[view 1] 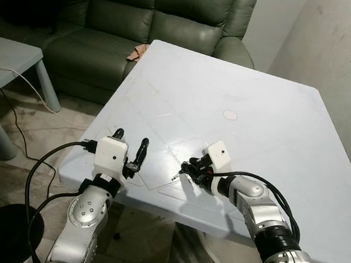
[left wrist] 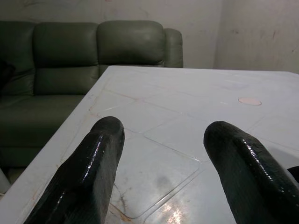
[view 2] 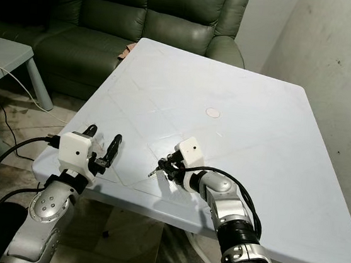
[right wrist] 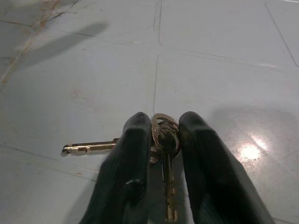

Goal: Hang keys on a hook

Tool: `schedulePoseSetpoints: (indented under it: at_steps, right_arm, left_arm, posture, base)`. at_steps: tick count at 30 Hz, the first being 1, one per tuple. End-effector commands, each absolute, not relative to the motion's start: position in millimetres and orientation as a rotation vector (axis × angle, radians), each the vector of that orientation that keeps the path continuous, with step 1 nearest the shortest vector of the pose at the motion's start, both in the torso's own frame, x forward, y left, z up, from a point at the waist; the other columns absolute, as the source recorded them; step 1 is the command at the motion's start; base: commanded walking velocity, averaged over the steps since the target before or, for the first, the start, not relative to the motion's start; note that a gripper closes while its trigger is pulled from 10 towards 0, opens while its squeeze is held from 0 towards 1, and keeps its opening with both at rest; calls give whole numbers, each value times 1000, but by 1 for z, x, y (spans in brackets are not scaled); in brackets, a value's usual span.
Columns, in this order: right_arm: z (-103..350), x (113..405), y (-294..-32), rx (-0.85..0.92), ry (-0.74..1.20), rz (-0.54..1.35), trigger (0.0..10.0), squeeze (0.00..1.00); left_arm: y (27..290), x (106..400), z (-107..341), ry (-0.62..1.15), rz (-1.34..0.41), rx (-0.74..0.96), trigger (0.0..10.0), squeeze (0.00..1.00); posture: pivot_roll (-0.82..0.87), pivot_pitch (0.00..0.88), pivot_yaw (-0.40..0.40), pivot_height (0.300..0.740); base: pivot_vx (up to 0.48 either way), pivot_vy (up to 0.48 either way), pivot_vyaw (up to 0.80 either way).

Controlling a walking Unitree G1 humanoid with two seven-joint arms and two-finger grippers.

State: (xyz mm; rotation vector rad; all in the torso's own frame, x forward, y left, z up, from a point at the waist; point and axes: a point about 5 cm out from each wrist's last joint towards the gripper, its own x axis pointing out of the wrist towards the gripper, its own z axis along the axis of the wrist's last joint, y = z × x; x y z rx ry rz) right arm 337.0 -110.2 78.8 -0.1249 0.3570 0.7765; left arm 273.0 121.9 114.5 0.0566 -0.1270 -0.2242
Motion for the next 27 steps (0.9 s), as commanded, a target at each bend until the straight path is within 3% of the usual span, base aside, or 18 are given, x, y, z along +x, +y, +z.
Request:
schedulePoseSetpoints:
  at_steps: [1,3,4,5,22,23,25,26,27]
  right_arm:
    - [83,339,-113,-147,344,780,980,0]
    - [83,338,-113,-155,343,786,7137,0]
    - [83,338,-113,-155,343,786,7137,0]
    - [83,338,-112,-172,340,789,10000,0]
    - [81,339,-112,-185,351,797,10000,0]
    - [83,339,-113,-166,344,798,2078,0]
    - [83,339,-114,-160,342,798,1647,0]
    - [83,339,-114,-155,341,800,0,0]
    - [83,339,-114,-155,341,800,0,0]
  left_arm:
    - [121,275,119,-134,-218,55,10000,0]
    - [121,274,119,-135,-218,55,10000,0]
    - [121,274,119,-135,-218,55,10000,0]
    - [121,274,118,-135,-218,54,10000,0]
    - [121,275,119,-141,-217,55,10000,0]
    - [121,275,120,-143,-217,58,10000,0]
    - [121,275,120,-143,-217,58,10000,0]
    - [121,275,120,-144,-219,58,10000,0]
    - [121,275,120,-144,-219,58,10000,0]
  posture:
    - [-36,10,-113,740]
    - [-36,10,-113,740]
    - [-36,10,-113,740]
    - [-34,7,-116,740]
    - [-28,0,-118,740]
    - [-28,0,-118,740]
    - [-28,0,-118,740]
    - [-25,0,-117,740]
    - [-25,0,-117,740]
  base:
    - [0,0,0]
    - [0,0,0]
    - [0,0,0]
    - [0,0,0]
    - [0,0,0]
    - [0,0,0]
    - [0,0,0]
    - [0,0,0]
    - [0,0,0]
